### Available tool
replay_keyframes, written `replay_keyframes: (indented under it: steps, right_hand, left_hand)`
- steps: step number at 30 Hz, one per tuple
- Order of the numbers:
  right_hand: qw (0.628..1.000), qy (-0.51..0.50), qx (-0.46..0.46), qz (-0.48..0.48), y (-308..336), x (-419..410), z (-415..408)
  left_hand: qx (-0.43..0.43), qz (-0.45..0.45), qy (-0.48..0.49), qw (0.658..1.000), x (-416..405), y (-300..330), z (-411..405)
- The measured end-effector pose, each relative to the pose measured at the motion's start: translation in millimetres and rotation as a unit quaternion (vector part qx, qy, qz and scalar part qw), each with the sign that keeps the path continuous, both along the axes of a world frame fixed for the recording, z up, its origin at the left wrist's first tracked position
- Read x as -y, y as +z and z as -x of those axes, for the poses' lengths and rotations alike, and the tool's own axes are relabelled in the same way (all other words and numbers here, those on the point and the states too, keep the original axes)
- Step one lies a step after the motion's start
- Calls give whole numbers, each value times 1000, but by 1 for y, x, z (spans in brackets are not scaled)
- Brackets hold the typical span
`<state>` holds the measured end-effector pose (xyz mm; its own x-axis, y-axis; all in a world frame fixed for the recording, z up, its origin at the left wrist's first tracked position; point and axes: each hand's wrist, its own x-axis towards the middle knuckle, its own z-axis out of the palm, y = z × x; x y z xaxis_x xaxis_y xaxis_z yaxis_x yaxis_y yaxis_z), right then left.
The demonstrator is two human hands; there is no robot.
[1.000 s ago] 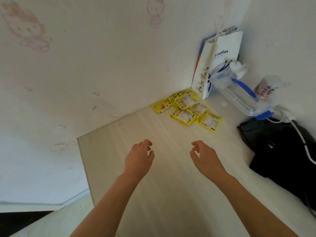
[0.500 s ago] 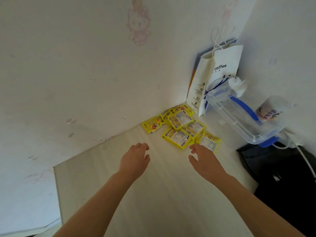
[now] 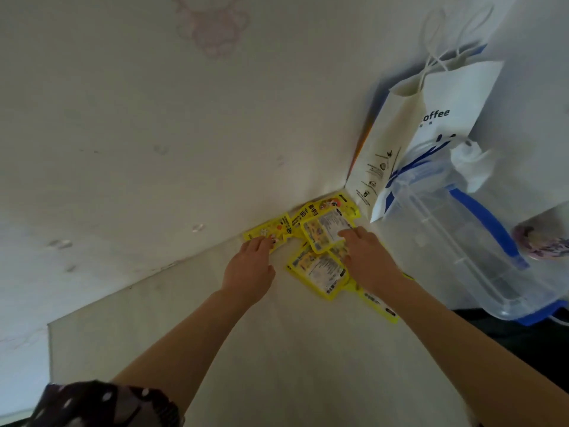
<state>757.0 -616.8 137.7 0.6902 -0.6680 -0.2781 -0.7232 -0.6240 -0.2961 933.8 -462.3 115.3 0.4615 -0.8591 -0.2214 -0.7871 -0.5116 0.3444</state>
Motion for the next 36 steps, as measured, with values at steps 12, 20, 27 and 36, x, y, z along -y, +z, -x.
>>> replay_keyframes:
  steps: [12,20,27,36]
  right_hand:
    - [993,105,9,53,-45,36,-26]
    - [990,108,-11,92,-50,31,-31]
    - [988,88,-36,122,-47,21,-31]
    - [985,76,-54,145,-42,18,-32]
  left_hand:
    - [83,7,-33,996,40,-45,-11]
    - [104,16,-47,993,40,-54,-12]
    - [144,5,-87,986,23,-46,-12]
    - [179,26,-99,979,10,-43,-16]
